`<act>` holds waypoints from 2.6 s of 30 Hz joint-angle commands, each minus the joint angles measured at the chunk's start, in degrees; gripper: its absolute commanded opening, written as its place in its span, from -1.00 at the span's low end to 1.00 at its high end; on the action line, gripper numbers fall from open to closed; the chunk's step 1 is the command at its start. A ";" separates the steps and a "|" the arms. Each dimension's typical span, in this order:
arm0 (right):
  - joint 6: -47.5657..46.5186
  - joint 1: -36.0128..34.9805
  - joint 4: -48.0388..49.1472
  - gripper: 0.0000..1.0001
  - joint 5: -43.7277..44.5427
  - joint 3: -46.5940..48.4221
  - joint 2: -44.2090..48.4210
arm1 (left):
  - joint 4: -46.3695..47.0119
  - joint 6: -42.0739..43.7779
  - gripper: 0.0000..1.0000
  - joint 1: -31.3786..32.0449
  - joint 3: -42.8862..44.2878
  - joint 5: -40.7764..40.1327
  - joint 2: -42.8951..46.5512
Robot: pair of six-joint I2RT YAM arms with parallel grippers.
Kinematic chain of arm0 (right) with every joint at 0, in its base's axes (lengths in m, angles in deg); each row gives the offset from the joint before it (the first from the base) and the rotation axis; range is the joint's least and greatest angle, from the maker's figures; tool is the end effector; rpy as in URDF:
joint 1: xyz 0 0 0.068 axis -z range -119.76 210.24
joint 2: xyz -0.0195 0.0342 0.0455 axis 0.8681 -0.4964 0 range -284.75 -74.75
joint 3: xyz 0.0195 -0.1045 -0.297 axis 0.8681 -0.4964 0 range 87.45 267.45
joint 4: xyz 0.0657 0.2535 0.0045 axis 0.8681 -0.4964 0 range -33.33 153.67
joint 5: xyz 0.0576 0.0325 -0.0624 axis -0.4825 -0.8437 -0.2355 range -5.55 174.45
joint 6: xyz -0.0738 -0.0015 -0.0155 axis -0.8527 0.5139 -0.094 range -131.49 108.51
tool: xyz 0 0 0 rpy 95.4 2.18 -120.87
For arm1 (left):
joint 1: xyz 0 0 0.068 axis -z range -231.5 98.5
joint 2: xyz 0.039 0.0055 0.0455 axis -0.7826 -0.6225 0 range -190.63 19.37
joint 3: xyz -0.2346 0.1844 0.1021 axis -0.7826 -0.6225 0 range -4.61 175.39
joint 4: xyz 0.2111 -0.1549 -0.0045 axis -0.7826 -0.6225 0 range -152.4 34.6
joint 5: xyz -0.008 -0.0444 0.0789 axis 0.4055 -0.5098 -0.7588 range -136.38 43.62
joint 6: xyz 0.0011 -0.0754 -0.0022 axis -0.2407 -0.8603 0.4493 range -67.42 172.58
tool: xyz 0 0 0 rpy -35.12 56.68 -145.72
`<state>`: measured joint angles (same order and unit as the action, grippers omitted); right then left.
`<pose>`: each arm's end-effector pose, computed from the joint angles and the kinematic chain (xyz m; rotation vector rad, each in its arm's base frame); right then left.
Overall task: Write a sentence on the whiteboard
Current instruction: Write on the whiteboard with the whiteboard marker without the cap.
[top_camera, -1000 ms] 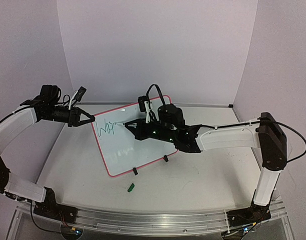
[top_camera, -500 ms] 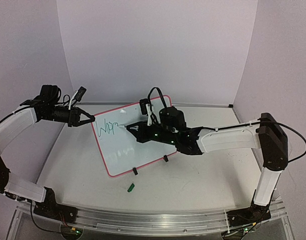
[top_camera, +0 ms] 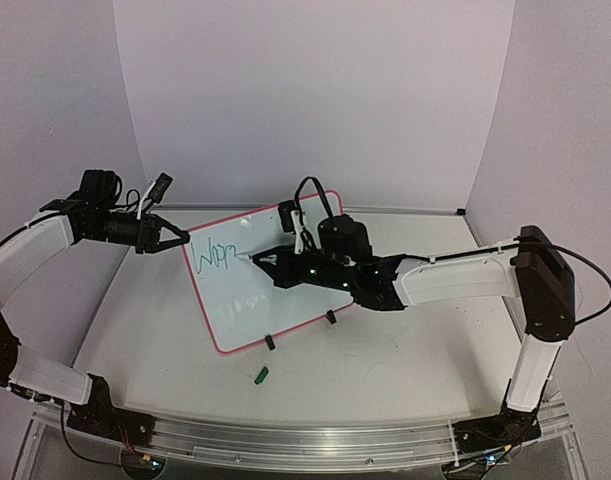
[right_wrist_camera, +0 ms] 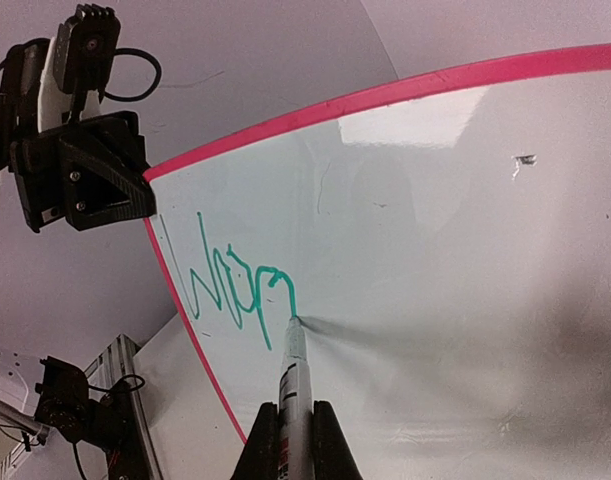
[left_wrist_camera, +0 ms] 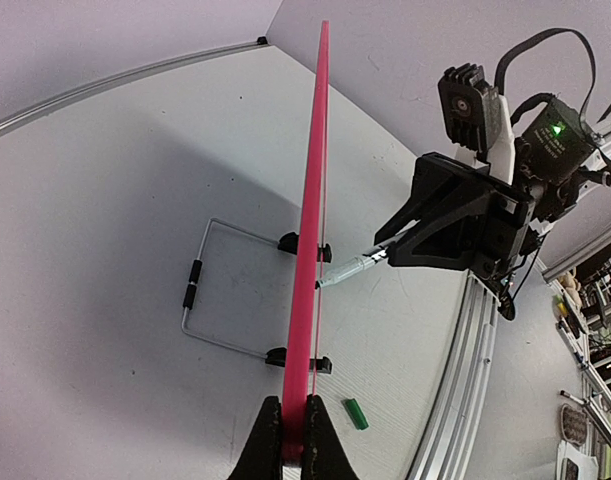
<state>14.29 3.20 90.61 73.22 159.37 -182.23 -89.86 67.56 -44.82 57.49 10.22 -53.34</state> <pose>0.2518 0.4112 0.2926 -0.6582 1.7644 1.2054 0.2498 -0.0827 0.3440 0.8500 1.9655 -1.0600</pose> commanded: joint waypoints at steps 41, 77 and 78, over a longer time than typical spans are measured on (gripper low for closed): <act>3.13 0.54 5.43 -1.00 6.37 -5.65 3.24 | -0.03 -0.14 -1.00 -0.01 0.21 0.88 0.59; 4.36 1.43 8.98 -1.00 9.02 -2.67 2.29 | -0.08 -0.11 -1.00 0.00 0.23 0.71 0.90; 4.36 1.45 9.00 -1.00 9.42 -3.02 2.60 | -0.08 -0.12 -1.00 0.00 0.25 0.71 0.88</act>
<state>17.94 4.08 97.52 79.11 156.46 -180.48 -89.86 67.56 -44.82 57.49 10.20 -53.34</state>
